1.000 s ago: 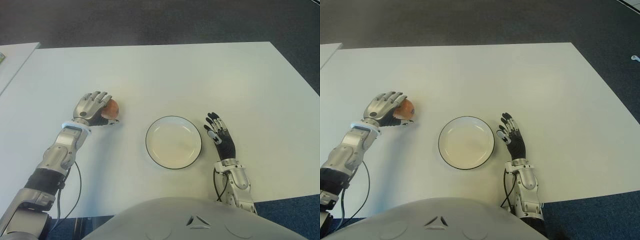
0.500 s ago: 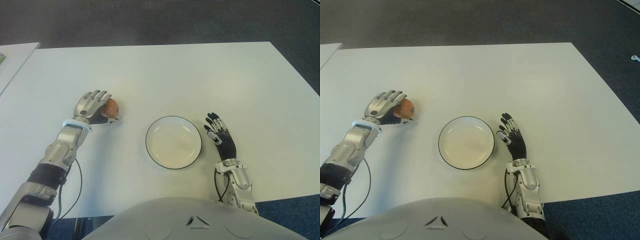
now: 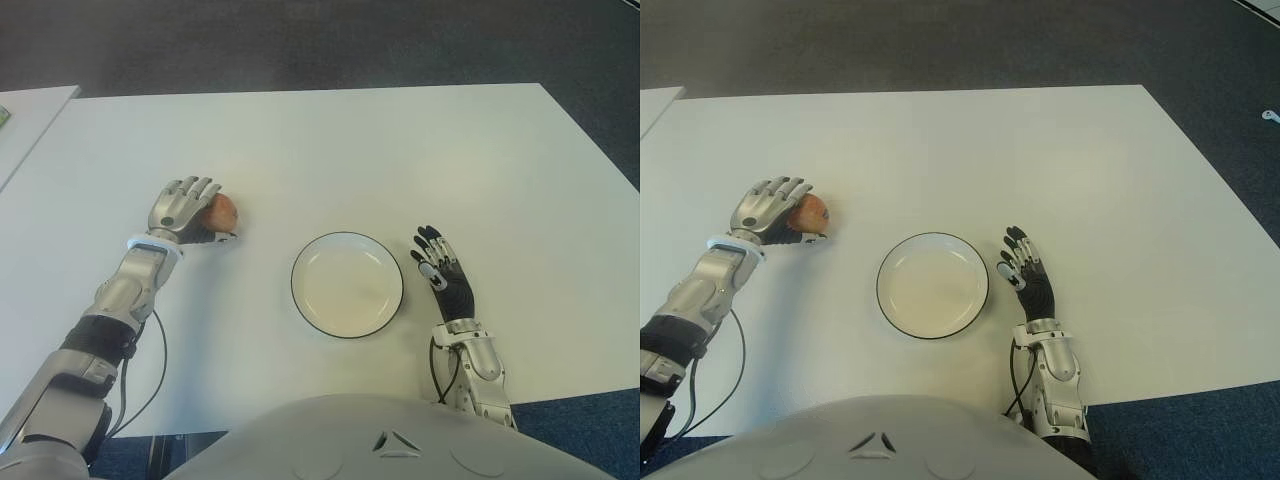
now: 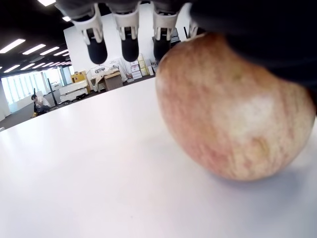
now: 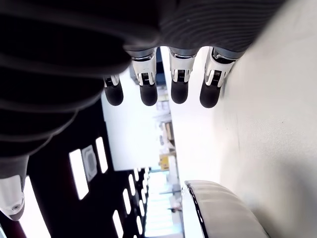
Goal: Put the apples into the plate.
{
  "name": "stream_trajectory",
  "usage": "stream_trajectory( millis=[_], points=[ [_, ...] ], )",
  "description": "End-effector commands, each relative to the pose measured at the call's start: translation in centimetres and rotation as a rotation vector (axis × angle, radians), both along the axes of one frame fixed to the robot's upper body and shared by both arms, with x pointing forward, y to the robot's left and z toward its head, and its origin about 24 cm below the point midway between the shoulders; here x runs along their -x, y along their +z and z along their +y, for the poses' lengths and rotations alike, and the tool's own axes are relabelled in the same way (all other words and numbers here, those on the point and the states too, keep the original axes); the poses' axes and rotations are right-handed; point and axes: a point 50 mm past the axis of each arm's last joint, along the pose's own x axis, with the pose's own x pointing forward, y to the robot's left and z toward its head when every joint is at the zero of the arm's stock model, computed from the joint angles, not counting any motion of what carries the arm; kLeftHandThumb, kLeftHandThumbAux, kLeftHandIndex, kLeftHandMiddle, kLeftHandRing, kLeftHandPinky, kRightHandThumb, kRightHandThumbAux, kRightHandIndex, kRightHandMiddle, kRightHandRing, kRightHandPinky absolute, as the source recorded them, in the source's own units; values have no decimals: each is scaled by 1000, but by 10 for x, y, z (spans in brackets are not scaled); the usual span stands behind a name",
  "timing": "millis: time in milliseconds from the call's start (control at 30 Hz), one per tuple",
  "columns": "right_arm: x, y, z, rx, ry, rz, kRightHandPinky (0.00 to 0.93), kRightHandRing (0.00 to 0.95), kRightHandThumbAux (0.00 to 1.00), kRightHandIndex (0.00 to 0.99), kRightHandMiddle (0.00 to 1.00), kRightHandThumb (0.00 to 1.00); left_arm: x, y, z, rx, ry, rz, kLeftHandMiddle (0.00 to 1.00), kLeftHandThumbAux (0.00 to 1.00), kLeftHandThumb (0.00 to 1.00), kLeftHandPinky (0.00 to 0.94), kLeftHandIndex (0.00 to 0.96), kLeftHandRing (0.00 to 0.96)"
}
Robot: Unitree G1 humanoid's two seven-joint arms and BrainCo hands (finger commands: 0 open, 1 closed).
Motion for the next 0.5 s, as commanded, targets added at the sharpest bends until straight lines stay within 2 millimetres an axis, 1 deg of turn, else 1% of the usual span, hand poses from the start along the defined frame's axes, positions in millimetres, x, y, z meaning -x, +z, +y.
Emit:
stream_trajectory(
  millis=[33, 100, 267, 300, 500],
  points=[
    [14, -16, -5, 4, -30, 106, 0, 0, 512, 0, 0, 113, 8, -20, 2, -1, 20, 75, 0, 357, 289, 0, 0, 0],
    [14, -16, -5, -1, -27, 104, 0, 0, 505, 0, 0, 111, 9, -24, 4, 3, 26, 78, 0, 362, 283, 0, 0, 0],
    [14, -15, -6, -10, -28, 97, 0, 0, 502, 0, 0, 111, 10, -26, 4, 17, 31, 77, 0, 370, 275, 0, 0, 0],
    [14, -15, -6, -13, -28, 97, 0, 0, 502, 0, 0, 111, 11, -31, 5, 19, 38, 83, 0, 372, 274, 0, 0, 0],
    [16, -14, -7, 0, -30, 104, 0, 0, 511, 0, 0, 111, 13, -36, 5, 24, 46, 88, 0, 378, 276, 0, 0, 0]
  ],
)
